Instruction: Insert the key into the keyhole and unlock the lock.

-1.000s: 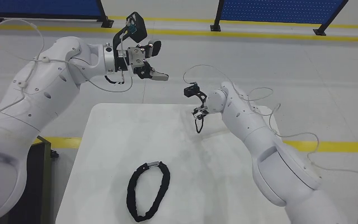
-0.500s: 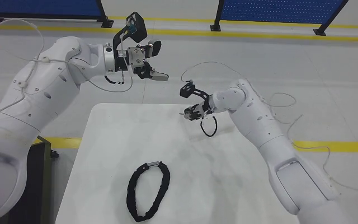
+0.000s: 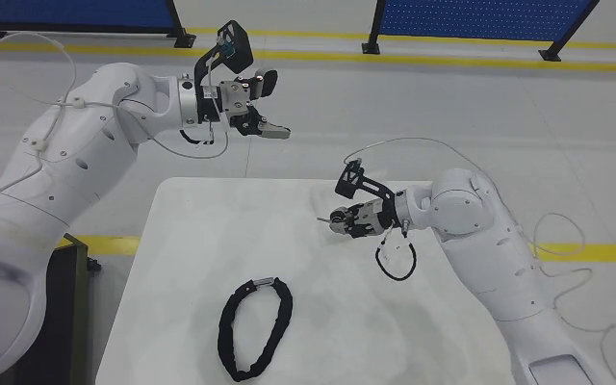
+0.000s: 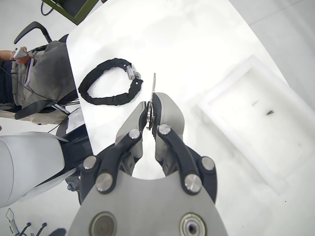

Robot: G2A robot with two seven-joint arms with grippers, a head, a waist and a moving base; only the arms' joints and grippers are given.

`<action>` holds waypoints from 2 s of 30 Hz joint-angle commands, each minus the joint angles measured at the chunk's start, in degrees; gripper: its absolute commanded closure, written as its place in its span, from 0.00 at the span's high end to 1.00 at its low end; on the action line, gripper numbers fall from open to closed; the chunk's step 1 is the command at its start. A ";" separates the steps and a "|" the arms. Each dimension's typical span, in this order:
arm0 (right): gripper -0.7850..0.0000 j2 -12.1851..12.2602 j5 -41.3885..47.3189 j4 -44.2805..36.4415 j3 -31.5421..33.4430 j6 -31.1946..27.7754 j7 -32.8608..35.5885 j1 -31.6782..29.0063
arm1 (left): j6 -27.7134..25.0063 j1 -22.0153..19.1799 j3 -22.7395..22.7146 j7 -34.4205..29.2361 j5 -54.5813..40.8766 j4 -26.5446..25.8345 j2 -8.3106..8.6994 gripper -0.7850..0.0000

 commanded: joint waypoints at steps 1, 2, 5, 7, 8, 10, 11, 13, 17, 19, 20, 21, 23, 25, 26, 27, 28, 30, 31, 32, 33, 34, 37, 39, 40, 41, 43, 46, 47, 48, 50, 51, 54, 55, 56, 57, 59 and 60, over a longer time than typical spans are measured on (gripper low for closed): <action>0.00 1.51 2.74 -1.13 0.60 0.42 0.42 -0.84 | 0.00 0.00 0.00 0.00 0.00 0.00 0.00 1.00; 0.00 2.16 3.99 -1.55 0.69 0.53 0.53 -1.15 | 0.00 0.00 0.00 0.00 0.00 0.00 0.00 1.00; 0.00 3.59 9.20 -2.42 0.21 -0.27 -0.26 -1.77 | 0.00 0.00 0.00 0.00 0.00 0.00 0.00 1.00; 0.00 3.59 9.20 -2.42 0.21 -0.27 -0.26 -1.77 | 0.00 0.00 0.00 0.00 0.00 0.00 0.00 1.00; 0.00 3.59 9.20 -2.42 0.21 -0.27 -0.26 -1.77 | 0.00 0.00 0.00 0.00 0.00 0.00 0.00 1.00; 0.00 3.59 9.20 -2.42 0.21 -0.27 -0.26 -1.77 | 0.00 0.00 0.00 0.00 0.00 0.00 0.00 1.00; 0.00 3.59 9.20 -2.42 0.21 -0.27 -0.26 -1.77 | 0.00 0.00 0.00 0.00 0.00 0.00 0.00 1.00; 0.00 3.59 9.20 -2.42 0.21 -0.27 -0.26 -1.77 | 0.00 0.00 0.00 0.00 0.00 0.00 0.00 1.00; 0.00 3.59 9.20 -2.42 0.21 -0.27 -0.26 -1.77 | 0.00 0.00 0.00 0.00 0.00 0.00 0.00 1.00; 0.00 3.59 9.20 -2.42 0.21 -0.27 -0.26 -1.77 | 0.00 0.00 0.00 0.00 0.00 0.00 0.00 1.00; 0.00 3.59 9.20 -2.42 0.21 -0.27 -0.26 -1.77 | 0.00 0.00 0.00 0.00 0.00 0.00 0.00 1.00; 0.00 3.59 9.20 -2.42 0.21 -0.27 -0.26 -1.77 | 1.15 0.44 -0.29 0.06 0.29 -0.48 0.03 1.00; 0.00 3.59 9.20 -2.42 0.21 -0.27 -0.26 -1.77 | 2.49 1.17 -0.95 -0.25 1.15 -1.08 0.19 1.00; 0.00 3.59 9.20 -2.42 0.21 -0.27 -0.26 -1.77 | 2.61 2.54 -1.45 -0.41 1.47 -0.57 0.39 1.00; 0.00 3.59 9.20 -2.42 0.21 -0.27 -0.26 -1.77 | 2.38 3.32 -1.53 -0.73 1.90 -0.35 0.49 1.00; 0.00 3.59 9.20 -2.42 0.21 -0.27 -0.26 -1.77 | 1.83 4.09 -1.60 -0.97 2.51 -0.19 0.60 1.00; 0.00 3.59 9.20 -2.42 0.21 -0.27 -0.26 -1.77 | 1.23 4.84 -1.65 -1.14 3.29 0.13 0.73 1.00; 0.00 3.59 9.20 -2.42 0.21 -0.27 -0.26 -1.77 | 0.17 6.59 -1.74 -1.07 4.90 0.85 0.99 1.00; 0.00 3.59 9.20 -2.42 0.21 -0.27 -0.26 -1.77 | 0.00 7.62 -1.75 -0.85 5.57 1.03 1.11 1.00; 0.00 3.59 9.20 -2.42 0.21 -0.27 -0.26 -1.77 | 0.00 8.65 -1.71 -0.77 6.18 1.30 1.23 1.00; 0.00 3.59 9.20 -2.42 0.21 -0.27 -0.26 -1.77 | 0.00 9.54 -1.73 -0.67 6.55 1.50 1.34 1.00; 0.00 3.59 9.20 -2.42 0.21 -0.27 -0.26 -1.77 | 0.00 10.74 -1.59 -0.63 6.77 1.60 1.43 1.00; 0.00 3.59 9.20 -2.42 0.21 -0.27 -0.26 -1.77 | 0.00 13.53 -1.27 -0.45 7.57 1.87 1.66 1.00; 0.00 3.59 9.20 -2.42 0.21 -0.27 -0.26 -1.77 | 0.00 14.91 -1.01 -0.40 7.87 1.43 1.82 1.00; 0.00 3.59 9.20 -2.42 0.21 -0.27 -0.26 -1.77 | 0.00 15.45 -0.84 -0.35 8.20 1.06 1.94 1.00; 0.00 3.59 9.20 -2.42 0.21 -0.27 -0.26 -1.77 | 0.00 16.12 -0.54 -0.24 8.62 0.42 2.09 1.00; 0.00 3.59 9.20 -2.42 0.21 -0.27 -0.26 -1.77 | 0.00 17.21 0.00 -0.28 10.06 -0.80 2.52 1.00; 0.00 3.59 9.20 -2.42 0.21 -0.27 -0.26 -1.77 | 0.00 19.08 0.00 -0.61 11.90 -3.07 3.48 1.00; 0.00 3.59 9.20 -2.42 0.21 -0.27 -0.26 -1.77 | 0.00 19.61 0.00 -1.32 12.58 -4.07 3.87 1.00; 0.00 3.59 9.20 -2.42 0.21 -0.27 -0.26 -1.77 | 0.00 20.06 0.00 -2.04 13.16 -5.10 4.30 1.00; 0.00 3.59 9.20 -2.42 0.21 -0.27 -0.26 -1.77 | 0.00 21.00 0.00 -3.43 13.36 -6.98 5.22 1.00; 0.00 3.59 9.20 -2.42 0.21 -0.27 -0.26 -1.77 | 0.00 21.43 0.00 -4.50 13.41 -7.95 5.68 1.00; 0.00 3.59 9.20 -2.42 0.21 -0.27 -0.26 -1.77 | 0.00 22.31 0.00 -7.20 12.01 -10.15 6.70 1.00; 0.00 3.59 9.20 -2.42 0.21 -0.27 -0.26 -1.77 | 0.00 22.31 0.00 -7.20 12.01 -10.15 6.70 1.00; 0.00 3.59 9.20 -2.42 0.21 -0.27 -0.26 -1.77 | 0.00 22.31 0.00 -7.20 12.01 -10.15 6.70 1.00; 0.00 3.59 9.20 -2.42 0.21 -0.27 -0.26 -1.77 | 0.00 22.31 0.00 -7.20 12.01 -10.15 6.70 1.00; 0.00 3.59 9.20 -2.42 0.21 -0.27 -0.26 -1.77 | 0.00 22.31 0.00 -7.20 12.01 -10.15 6.70 1.00; 0.00 3.59 9.20 -2.42 0.21 -0.27 -0.26 -1.77 | 0.00 22.31 0.00 -7.20 12.01 -10.15 6.70 1.00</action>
